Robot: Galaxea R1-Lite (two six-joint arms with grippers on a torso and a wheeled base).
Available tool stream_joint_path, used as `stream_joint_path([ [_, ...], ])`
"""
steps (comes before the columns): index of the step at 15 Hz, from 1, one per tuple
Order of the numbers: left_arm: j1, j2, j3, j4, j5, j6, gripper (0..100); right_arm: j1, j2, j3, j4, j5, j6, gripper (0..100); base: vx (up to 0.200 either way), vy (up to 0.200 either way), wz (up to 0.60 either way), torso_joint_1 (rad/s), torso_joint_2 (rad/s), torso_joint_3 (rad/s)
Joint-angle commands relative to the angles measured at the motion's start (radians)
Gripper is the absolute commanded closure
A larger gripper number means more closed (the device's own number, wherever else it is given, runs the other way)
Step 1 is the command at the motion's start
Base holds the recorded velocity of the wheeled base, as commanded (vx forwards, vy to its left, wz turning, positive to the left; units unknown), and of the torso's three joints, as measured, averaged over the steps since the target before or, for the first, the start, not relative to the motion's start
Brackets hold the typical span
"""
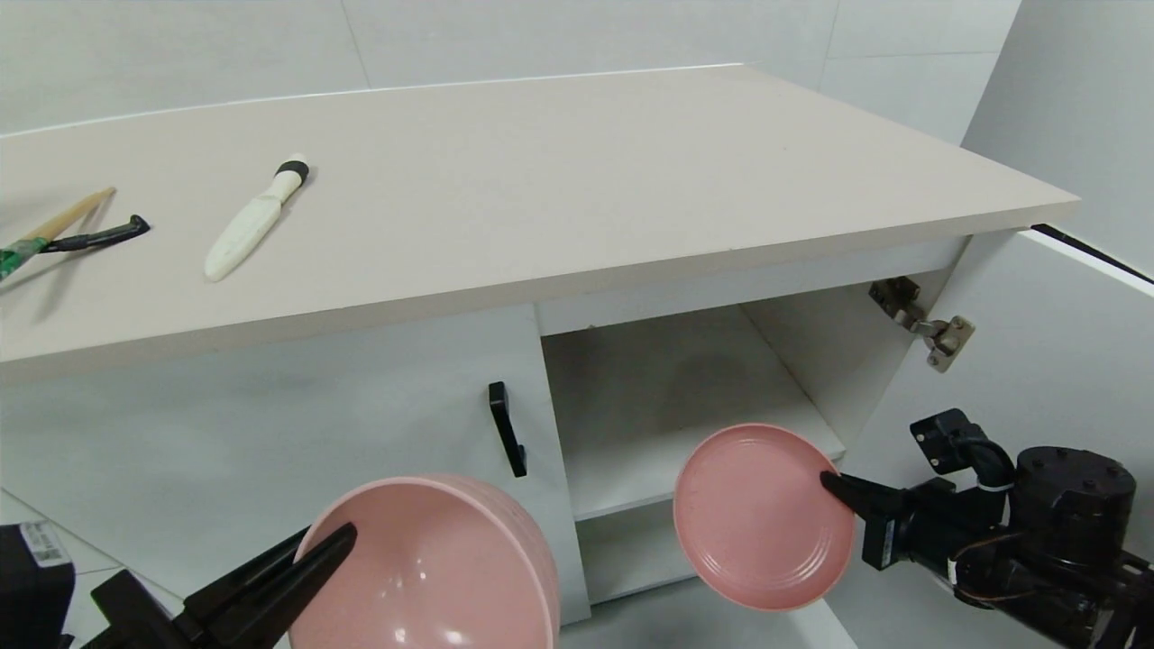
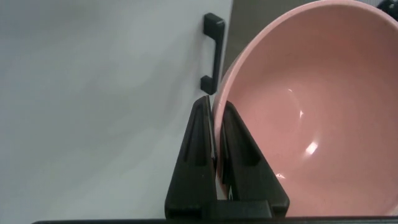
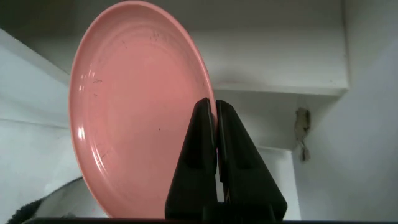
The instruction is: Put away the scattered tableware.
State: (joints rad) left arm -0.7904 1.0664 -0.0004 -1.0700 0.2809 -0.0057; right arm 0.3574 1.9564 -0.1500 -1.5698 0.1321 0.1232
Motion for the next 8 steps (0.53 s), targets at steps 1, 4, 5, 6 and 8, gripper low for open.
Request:
stream_joint_path([
  [1, 0.007, 0.015, -0.001, -0.002, -0.003, 0.003, 100, 0.0, 0.045, -0.052, -0.001, 0.0, 0.015, 100, 0.0, 0.0, 0.0, 0.0, 0.0, 0.0],
  [4, 0.01, 0.078, -0.044, -0.007, -0.003, 0.021, 100, -0.002, 0.096, -0.109, -0.001, -0.002, 0.015, 100, 0.0, 0.0, 0.0, 0.0, 0.0, 0.0],
  [5, 0.04, 0.127, -0.095, -0.008, -0.003, 0.043, 100, 0.0, 0.124, -0.138, -0.001, -0.009, 0.023, 100, 0.0, 0.0, 0.0, 0.0, 0.0, 0.0],
  [6, 0.048, 0.162, -0.122, -0.022, -0.002, 0.056, 100, 0.0, 0.142, -0.16, -0.001, -0.028, 0.039, 100, 0.0, 0.0, 0.0, 0.0, 0.0, 0.0],
  [8, 0.048, 0.224, -0.13, -0.094, -0.002, 0.07, 100, 0.0, 0.162, -0.192, -0.001, -0.06, 0.069, 100, 0.0, 0.0, 0.0, 0.0, 0.0, 0.0],
])
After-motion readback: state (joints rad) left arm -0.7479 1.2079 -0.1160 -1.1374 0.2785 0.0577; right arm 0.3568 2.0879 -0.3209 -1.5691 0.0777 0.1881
